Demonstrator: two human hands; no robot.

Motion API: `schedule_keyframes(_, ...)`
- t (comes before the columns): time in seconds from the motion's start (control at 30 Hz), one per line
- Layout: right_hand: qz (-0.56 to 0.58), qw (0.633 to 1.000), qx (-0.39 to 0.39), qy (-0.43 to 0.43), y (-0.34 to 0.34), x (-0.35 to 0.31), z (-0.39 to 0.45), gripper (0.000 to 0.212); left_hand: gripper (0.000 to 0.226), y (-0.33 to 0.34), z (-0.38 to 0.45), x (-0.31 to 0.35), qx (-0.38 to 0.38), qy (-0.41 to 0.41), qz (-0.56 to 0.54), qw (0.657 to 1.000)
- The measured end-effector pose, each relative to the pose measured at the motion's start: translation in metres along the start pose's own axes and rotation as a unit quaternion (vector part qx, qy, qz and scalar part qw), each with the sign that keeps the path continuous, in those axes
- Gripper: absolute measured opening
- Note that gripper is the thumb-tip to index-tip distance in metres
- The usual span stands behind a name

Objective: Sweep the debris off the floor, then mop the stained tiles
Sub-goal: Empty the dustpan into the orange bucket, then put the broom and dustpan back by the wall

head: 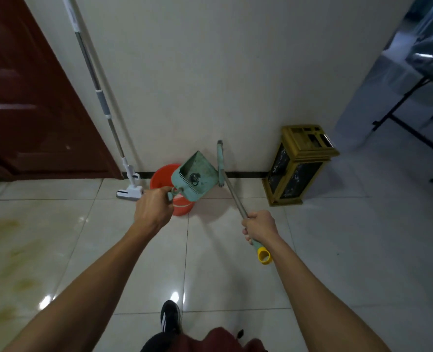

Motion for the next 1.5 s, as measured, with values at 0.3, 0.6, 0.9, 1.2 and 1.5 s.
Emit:
schedule_keyframes(0.3,-0.006,0.999,0.023,0.035,-0.046,0.028,0.044,0.010,0.024,0.064,0.022,0.062,-0.077,0.026,-0.023,0.996)
schedule_keyframes(0.6,-0.049,0.995,0.029,0.083,-0.042,0.001,0.142,0.011,0.023,0.150,0.106,0.085,-0.161,0.033,-0.008,0.986)
schedule_keyframes(0.9,-0.075,0.989,0.010,0.128,-0.012,-0.048,0.232,0.017,0.021,0.211,0.205,0.080,-0.214,0.043,0.023,0.976)
schedule_keyframes(1.2,-0.114,0.979,-0.054,0.158,0.007,-0.092,0.329,0.023,0.031,0.267,0.276,0.093,-0.256,0.034,0.035,0.965)
schedule_keyframes(1.5,-0.189,0.960,-0.142,0.147,0.011,-0.150,0.443,0.014,0.038,0.337,0.362,0.127,-0.274,0.018,0.063,0.959)
Point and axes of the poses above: each hand's wrist, its own z-axis towards the middle knuckle, its own y-axis out of the palm, x = y × z, the point moved 4 cm from there along z, towards the middle knuckle, and after that the axes turned 7 degrees about x, right-handed, at the moved point
